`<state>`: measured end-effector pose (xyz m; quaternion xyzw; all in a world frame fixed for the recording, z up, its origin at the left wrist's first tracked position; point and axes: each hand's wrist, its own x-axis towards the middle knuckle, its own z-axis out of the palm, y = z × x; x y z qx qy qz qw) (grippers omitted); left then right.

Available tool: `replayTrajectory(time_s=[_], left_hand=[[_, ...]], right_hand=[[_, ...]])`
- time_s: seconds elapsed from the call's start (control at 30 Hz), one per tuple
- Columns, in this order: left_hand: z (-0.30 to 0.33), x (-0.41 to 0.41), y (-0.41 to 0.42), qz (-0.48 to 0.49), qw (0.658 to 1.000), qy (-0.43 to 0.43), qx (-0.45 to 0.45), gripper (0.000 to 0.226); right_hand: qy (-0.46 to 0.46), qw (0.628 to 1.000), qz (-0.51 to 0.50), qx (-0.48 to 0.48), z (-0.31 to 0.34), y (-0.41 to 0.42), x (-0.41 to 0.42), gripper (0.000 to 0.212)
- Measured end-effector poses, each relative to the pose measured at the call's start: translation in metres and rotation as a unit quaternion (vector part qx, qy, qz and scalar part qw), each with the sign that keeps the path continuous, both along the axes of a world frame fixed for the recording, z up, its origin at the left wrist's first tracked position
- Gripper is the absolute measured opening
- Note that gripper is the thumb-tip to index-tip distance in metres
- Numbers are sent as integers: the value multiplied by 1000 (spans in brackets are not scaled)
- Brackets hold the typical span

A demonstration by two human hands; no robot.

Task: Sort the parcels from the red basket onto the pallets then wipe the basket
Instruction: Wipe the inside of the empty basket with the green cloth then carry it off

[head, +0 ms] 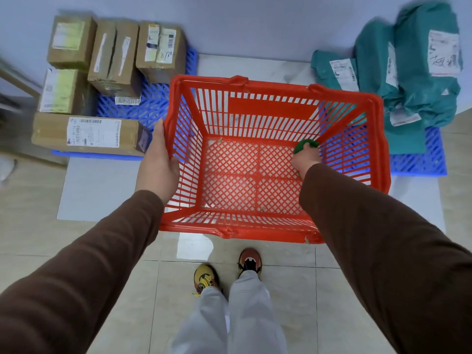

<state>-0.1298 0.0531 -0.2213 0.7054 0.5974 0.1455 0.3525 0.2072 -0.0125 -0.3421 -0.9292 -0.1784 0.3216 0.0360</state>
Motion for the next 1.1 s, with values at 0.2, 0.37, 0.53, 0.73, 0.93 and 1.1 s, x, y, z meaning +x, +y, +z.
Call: replayTrajectory(time_s=[0.2,0.37,0.53,0.73,0.93,1.1], left_hand=[[-5,0,3,-36,998,31,47,83],[-5,1,2,-36,997,36,53,84],[-8,-1,4,-34,997,36,56,84],[-8,-1,2,-22,998,20,50,83],[-10,-2,4,-21,999,18,47,82],[-7,-1,5,-16,999,11,41,82]], right_hand=[[-1,995,80,-65,-9,16,-23,67],[81,992,94,17,-17,49,-90,76],[144,974,167,45,-15,78,-145,79],[129,950,264,103,-25,87,-174,85],[89,888,431,129,-19,85,-160,84],[123,854,496,97,-14,86,-154,79]])
